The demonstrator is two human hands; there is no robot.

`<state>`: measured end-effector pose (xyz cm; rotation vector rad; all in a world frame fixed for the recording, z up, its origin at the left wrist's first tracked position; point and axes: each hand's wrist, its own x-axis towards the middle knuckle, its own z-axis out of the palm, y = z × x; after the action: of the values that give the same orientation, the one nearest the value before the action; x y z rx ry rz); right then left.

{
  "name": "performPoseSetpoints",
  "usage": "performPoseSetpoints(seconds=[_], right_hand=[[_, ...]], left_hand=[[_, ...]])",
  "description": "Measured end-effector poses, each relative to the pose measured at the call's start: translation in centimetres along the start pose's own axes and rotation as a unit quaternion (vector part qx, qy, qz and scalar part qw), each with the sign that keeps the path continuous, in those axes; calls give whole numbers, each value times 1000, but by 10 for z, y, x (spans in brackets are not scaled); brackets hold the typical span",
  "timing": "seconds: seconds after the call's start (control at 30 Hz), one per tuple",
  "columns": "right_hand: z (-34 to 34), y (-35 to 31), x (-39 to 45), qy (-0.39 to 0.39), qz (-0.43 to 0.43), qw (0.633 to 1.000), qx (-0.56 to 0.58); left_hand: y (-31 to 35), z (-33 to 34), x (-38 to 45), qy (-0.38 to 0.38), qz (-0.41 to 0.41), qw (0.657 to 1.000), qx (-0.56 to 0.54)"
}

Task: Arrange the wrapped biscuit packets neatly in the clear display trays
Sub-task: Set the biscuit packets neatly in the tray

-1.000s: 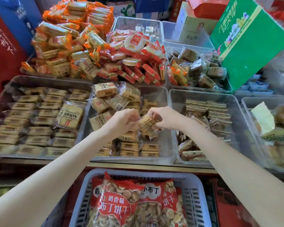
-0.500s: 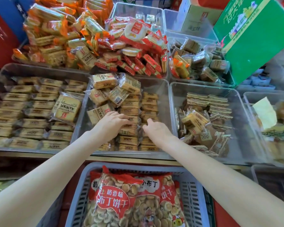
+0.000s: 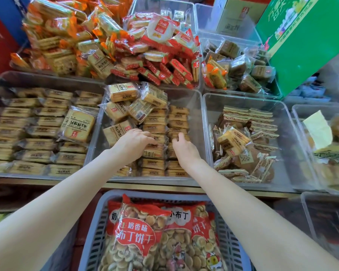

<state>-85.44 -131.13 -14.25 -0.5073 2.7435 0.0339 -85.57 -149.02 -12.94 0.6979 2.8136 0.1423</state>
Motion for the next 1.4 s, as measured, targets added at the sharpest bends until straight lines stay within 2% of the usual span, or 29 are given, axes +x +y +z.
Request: performPoseSetpoints(seconds=[0.07, 0.17, 0.27, 0.33, 0.47, 0.6, 0.8, 1.03, 1.1, 1.17, 1.27, 1.33, 1.4], right_hand=[[-11, 4, 4, -26, -20, 999, -42], [-21, 17, 4, -91, -95, 988, -79], [-14, 23, -4, -156, -158, 971, -93], [-6, 25, -6, -172, -180, 963, -108], [8, 14, 0, -133, -190, 967, -102], [17, 1, 5, -129, -121, 983, 50], [7, 9, 5, -136, -99, 977, 128], [-26, 26, 0, -60, -71, 977, 192], [-53, 35, -5, -42, -62, 965, 252], [-82, 44, -12, -17, -48, 945, 324], [-109, 48, -21, 14, -67, 907, 415], [-115, 47, -27, 54, -66, 886, 457], [-119, 50, -33, 91, -40, 835, 541]], left_hand=[[0, 0, 0, 0, 0, 1000, 0], [-1, 0, 1, -3, -4, 1000, 3], [-1, 3, 1, 2, -7, 1000, -4], [-2, 3, 1, 2, -7, 1000, -5], [0, 2, -1, 7, -7, 1000, -13], [0, 4, -1, 7, -12, 1000, -17], [0, 2, -1, 9, -6, 1000, -10], [0, -2, 0, -7, -2, 1000, -22], [4, -10, 3, 5, 0, 998, -57], [17, -25, 5, 34, -2, 986, -161], [38, -50, 5, 26, -23, 938, -344], [43, -61, 4, 42, -39, 915, -399], [39, -68, 1, 67, -64, 896, -433]])
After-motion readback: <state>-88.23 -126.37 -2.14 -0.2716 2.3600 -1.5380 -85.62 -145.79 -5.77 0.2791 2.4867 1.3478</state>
